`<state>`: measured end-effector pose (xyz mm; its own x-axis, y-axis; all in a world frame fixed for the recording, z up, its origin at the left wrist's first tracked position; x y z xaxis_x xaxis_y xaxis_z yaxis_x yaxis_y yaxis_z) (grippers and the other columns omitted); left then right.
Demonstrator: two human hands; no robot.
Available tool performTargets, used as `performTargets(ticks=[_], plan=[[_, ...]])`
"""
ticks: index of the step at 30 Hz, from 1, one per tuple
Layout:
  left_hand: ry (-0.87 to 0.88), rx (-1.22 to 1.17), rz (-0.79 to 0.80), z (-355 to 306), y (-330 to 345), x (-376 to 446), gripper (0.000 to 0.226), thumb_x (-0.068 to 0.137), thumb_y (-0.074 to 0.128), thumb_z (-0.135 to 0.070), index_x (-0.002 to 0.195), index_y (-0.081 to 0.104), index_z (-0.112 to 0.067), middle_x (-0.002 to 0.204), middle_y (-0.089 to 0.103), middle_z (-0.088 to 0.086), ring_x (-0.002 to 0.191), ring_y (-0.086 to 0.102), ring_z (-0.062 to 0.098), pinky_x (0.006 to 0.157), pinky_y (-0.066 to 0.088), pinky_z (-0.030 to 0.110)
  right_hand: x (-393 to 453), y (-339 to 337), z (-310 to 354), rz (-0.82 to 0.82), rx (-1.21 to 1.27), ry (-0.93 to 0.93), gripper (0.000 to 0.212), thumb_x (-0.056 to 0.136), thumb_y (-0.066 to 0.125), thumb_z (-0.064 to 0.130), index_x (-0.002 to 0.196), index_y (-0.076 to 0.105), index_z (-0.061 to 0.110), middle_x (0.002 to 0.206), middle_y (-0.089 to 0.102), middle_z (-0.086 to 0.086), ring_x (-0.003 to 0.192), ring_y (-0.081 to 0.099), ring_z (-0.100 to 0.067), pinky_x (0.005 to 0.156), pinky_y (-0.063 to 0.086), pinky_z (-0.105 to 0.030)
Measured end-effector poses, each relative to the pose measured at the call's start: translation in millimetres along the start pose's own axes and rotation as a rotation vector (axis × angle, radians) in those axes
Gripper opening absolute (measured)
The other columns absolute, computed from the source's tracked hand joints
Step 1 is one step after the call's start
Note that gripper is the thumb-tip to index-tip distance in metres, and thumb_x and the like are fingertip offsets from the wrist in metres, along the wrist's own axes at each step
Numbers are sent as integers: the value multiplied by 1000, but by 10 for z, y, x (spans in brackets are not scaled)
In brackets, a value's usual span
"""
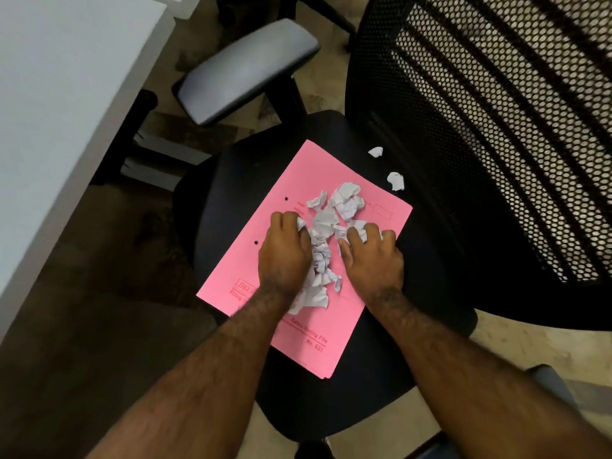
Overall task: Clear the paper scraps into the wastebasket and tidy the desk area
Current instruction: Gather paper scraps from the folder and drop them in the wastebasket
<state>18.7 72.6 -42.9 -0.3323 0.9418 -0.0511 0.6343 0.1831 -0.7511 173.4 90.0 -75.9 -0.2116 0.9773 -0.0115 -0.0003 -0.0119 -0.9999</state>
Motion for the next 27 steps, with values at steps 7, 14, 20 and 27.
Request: performTargets(ticks=[7,14,20,27], plan=[[-233,-266,-82,72,-134,68,7,98,43,-17,95,49,-15,90,55,1,77,51,10,61,38,15,178,-14,-84,-64,126,-106,32,91,50,37,88,65,9,81,60,-14,66,56,-31,45,32,-24],[-671,-655,-57,99,-365,54,13,98,46,-28,104,52,-19,101,64,3,92,66,22,77,58,40,56,-154,-193,-147,360,54,29,96,50,28,82,61,5,75,59,-13,65,57,-28,54,47,-33],[-833,-927,-6,1,-703,-114,15,99,46,-27,100,57,-17,96,72,11,84,72,27,64,55,36,-78,-526,125,-240,519,184,23,96,56,19,82,61,3,76,60,-12,64,50,-17,57,41,-29],[-874,-1117,-21,199,-1179,-561,16,98,47,-18,88,56,-9,82,71,16,70,70,27,67,59,40,-382,-864,805,-230,624,69,23,98,51,24,88,63,7,79,62,-4,70,52,-13,59,39,-24]])
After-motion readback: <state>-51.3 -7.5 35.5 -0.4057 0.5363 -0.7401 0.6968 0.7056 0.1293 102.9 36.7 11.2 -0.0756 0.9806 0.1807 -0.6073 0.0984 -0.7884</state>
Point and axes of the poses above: each hand's wrist, its own x-axis towards the middle knuckle, its own y-axis out of the palm, z = x × y, the point moved 1 cm from there along x, towards the middle knuckle
